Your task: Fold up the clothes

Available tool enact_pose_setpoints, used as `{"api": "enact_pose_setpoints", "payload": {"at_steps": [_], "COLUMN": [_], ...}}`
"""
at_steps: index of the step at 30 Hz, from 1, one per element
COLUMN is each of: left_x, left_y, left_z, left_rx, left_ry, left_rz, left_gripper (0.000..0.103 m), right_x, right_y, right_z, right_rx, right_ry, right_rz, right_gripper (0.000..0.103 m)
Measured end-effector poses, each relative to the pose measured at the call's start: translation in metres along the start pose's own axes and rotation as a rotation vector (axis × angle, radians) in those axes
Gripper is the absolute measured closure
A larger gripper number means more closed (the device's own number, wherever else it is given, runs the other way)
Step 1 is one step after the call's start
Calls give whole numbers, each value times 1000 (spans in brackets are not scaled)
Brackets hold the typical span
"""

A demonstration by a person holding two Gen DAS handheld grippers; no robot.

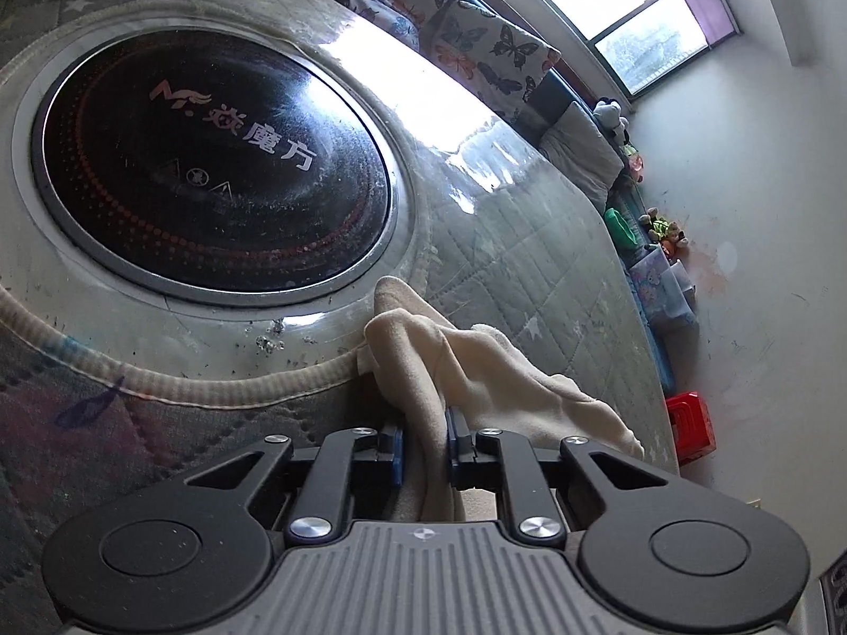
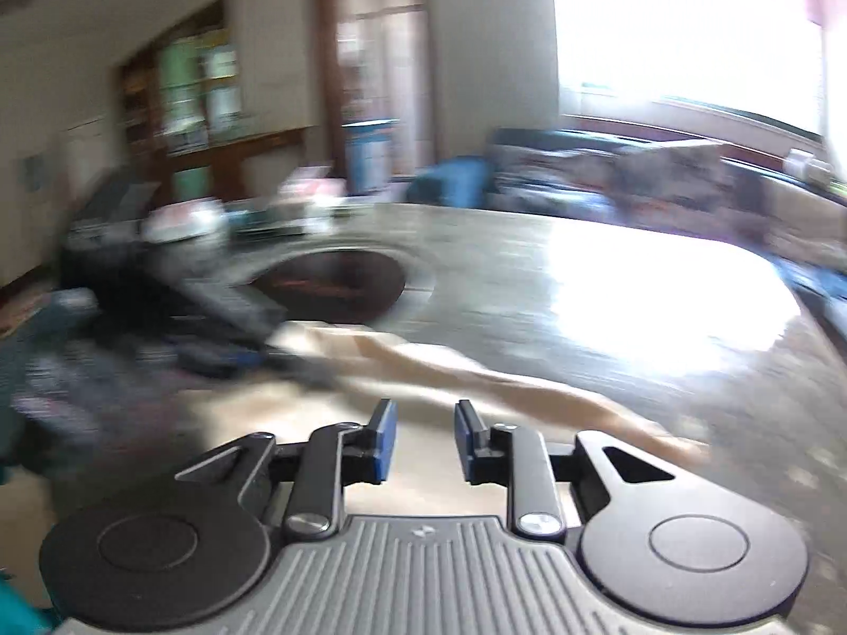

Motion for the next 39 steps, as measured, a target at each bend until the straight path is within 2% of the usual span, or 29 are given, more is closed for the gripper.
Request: {"api": "enact_pose_setpoints", "payload": {"at_steps": [2, 5, 8, 11, 12, 14, 16, 20, 26, 33, 39], "left_x": [0, 0, -1, -2, -2, -3, -5, -14, -30, -43, -43], "left_y": [1, 1, 1, 1, 2, 4, 7, 10, -7, -52, -93], "left_z": [-1, -2, -6, -9, -10, -14, -22, -42, -90, -145, -185], "left_rx": [-5, -13, -23, -28, -30, -37, -42, -28, 14, 62, 81], "left_ry": [-8, -23, -42, -63, -71, -93, -124, -181, -276, -355, -444], "left_rz": [-2, -5, -10, -17, -20, -28, -42, -68, -91, -86, -70], "left_gripper": [87, 87, 87, 87, 87, 87, 87, 88, 88, 88, 88], "right_x": [0, 3, 8, 17, 18, 20, 21, 14, -14, -40, -44], "right_y": [-2, -4, -7, -15, -14, -12, -9, 6, 32, 45, 47], "right_z": [-28, -71, -98, -113, -113, -115, -117, -114, -119, -159, -192], "right_rx": [98, 186, 224, 182, 178, 161, 147, 148, 212, 343, 448], "right_ry": [-43, -153, -242, -345, -350, -362, -373, -333, -284, -274, -296], "right_rz": [-12, -17, -18, 5, -4, -17, -31, -85, -174, -226, -234], "right_gripper": [71, 67, 62, 64, 65, 89, 91, 93, 93, 93, 93]}}
Point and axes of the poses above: each gripper's, at about its wrist camera, not at the fingertips, and y roughly against the way its jaws point, z to its left, x to its underside, the point moved 3 cm from there along -y, roughly the way its jaws point, and after that the axes turned 11 degrees about -y, right-handed, at the moved point
